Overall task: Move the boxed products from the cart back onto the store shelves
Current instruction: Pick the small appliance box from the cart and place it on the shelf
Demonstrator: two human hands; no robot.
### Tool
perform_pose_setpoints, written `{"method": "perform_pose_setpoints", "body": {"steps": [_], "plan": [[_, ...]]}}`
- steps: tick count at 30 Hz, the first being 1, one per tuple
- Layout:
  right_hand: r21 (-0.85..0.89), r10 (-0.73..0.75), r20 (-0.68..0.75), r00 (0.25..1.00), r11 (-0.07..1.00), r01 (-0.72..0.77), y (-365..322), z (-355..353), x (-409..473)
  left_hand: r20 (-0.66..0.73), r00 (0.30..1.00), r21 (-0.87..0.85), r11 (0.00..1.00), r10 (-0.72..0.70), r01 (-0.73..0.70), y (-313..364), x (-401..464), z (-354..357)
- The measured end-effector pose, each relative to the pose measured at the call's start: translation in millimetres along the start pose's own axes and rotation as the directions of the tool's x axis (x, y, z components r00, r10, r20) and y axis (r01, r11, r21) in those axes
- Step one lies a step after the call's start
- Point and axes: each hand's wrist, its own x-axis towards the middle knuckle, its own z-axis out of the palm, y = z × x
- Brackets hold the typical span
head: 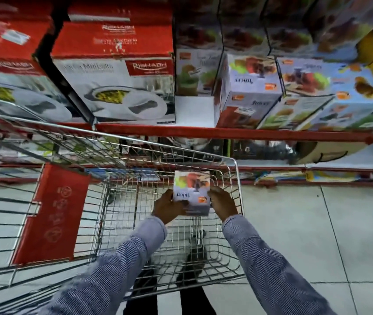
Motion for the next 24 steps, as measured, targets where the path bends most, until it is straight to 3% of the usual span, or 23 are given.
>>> {"method": "perform_pose_setpoints", "body": {"steps": [6, 11, 19, 24], "plan": [[0.11, -0.09, -0.168, 0.982, 0.988, 0.109, -36.4, -27.9, -50.6, -0.213, 0.961, -0.041, 0.981, 0.175, -0.188, 23.9, -53.6, -32.1], [0.201, -0.231, -0.361, 0.904, 0.927, 0.317, -82.9, -58.1, -90.9, -0.384, 0.807, 0.087, 0.887, 0.449, -0.453, 72.2, -105.9, -69.8], [0.288, -0.298, -0.496, 0.815, 0.83, 0.478, -152.0, -98.1, -103.8, -0.505, 0.618, 0.243, 0.786, 0.603, -0.568, 145.7, -123.8, -112.1], [0.279, -0.306, -0.562, 0.768, 0.804, 0.525, -175.0, -111.7, -99.5, -0.488, 0.614, 0.231, 0.771, 0.62, -0.594, 176.5, -110.9, -128.8]]}}
